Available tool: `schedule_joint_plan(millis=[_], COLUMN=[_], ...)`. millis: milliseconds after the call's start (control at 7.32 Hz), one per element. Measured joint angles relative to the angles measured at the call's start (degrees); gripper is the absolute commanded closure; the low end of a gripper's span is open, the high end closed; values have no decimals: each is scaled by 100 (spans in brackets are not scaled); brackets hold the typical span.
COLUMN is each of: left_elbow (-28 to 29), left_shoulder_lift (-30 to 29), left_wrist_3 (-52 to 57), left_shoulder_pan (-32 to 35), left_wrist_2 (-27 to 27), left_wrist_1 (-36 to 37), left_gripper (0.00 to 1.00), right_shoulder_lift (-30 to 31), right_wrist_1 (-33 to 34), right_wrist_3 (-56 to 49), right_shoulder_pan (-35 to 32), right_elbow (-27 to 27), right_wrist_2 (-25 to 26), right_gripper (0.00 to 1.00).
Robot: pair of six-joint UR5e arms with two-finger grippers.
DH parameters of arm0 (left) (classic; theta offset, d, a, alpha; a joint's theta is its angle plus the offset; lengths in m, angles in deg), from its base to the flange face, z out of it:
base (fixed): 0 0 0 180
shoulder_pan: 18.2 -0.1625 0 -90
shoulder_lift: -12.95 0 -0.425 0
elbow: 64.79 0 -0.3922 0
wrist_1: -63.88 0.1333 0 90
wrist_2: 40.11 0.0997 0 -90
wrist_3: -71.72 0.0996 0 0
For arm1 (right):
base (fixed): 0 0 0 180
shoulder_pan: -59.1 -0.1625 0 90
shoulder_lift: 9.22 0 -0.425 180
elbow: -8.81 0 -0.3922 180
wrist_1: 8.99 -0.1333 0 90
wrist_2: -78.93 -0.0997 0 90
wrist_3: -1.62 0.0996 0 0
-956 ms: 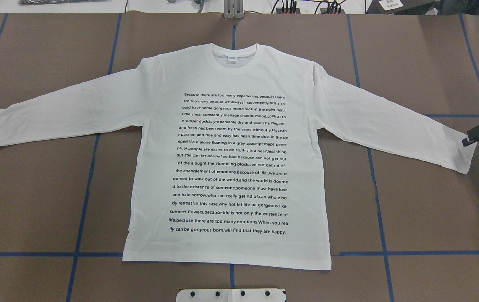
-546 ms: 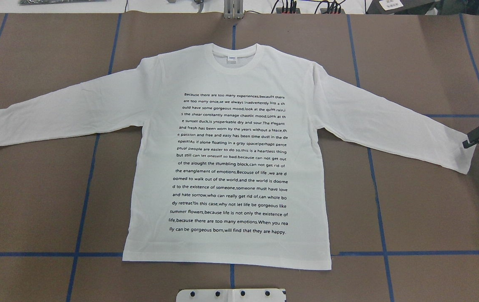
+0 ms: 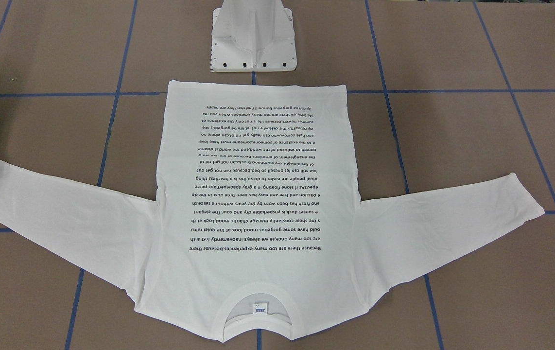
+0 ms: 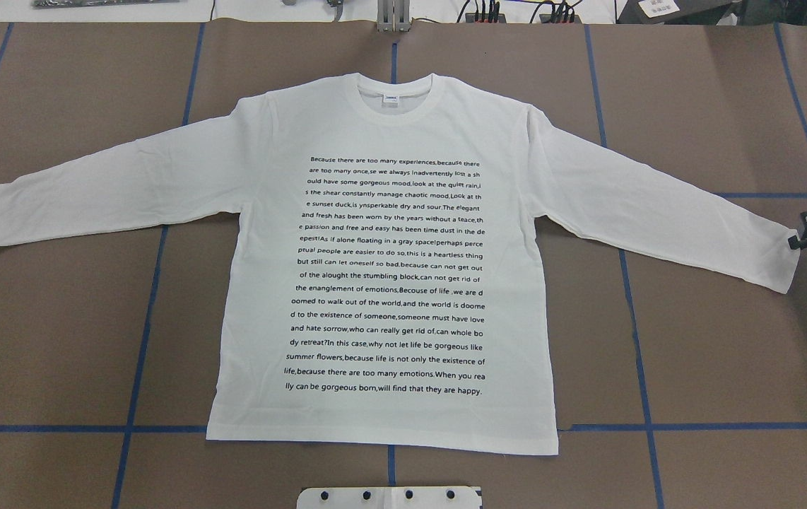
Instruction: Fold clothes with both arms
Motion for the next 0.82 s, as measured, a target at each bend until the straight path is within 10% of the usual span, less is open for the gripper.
schedule_joint_plan(millis=[820], left_elbow=[3], left_shoulder_lift=[10], left_wrist_3=[-8], left_shoulder_pan=[7], left_wrist_2=[0], left_wrist_1=[-77], left_gripper=[0], right_shoulder_lift=[-529], right_wrist_1=[1], right_wrist_3=[2738], right_shoulder_pan=[407], right_elbow=[1751], right_wrist_2=[-354], right_gripper=[100])
